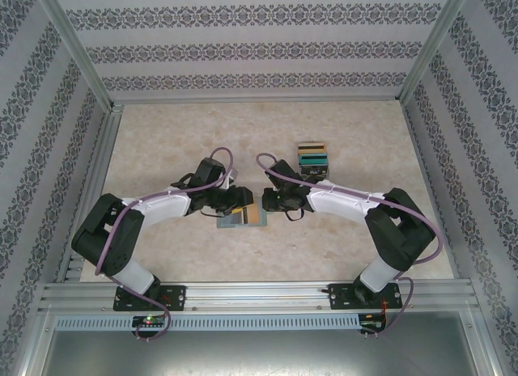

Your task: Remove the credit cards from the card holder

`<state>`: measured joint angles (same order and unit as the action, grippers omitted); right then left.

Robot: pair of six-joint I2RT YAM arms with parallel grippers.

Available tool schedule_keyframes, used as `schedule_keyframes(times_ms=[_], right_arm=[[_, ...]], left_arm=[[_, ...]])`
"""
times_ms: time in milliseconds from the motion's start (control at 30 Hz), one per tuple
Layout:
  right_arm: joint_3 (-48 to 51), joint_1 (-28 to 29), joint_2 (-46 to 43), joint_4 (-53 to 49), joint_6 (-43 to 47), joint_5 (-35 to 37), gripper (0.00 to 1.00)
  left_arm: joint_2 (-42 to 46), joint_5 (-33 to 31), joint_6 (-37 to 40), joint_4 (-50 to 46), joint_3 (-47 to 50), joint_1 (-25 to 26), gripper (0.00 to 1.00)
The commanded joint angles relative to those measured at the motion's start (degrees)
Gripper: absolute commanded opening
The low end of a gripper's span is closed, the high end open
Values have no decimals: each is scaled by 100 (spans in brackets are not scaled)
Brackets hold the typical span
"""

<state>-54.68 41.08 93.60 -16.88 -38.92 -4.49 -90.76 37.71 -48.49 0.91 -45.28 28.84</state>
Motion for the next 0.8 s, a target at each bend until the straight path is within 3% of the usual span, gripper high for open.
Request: schedule_keyframes(times_ms=[0,233,467,767], right_arm=[[58,-38,-123,36,-63,4,22],[-150,93,148,81,65,-318,14],[-427,256,596,-20,121,-395,10],[-373,289,893,-95,130,-402,7]], left_arm=[[111,-140,34,-64,-158,48,47],[428,-767,-119,-410,261,-171,37],[182,-731,-370,-184,463,-238,30],[-71,-633,-372,-70,441,-230,29]])
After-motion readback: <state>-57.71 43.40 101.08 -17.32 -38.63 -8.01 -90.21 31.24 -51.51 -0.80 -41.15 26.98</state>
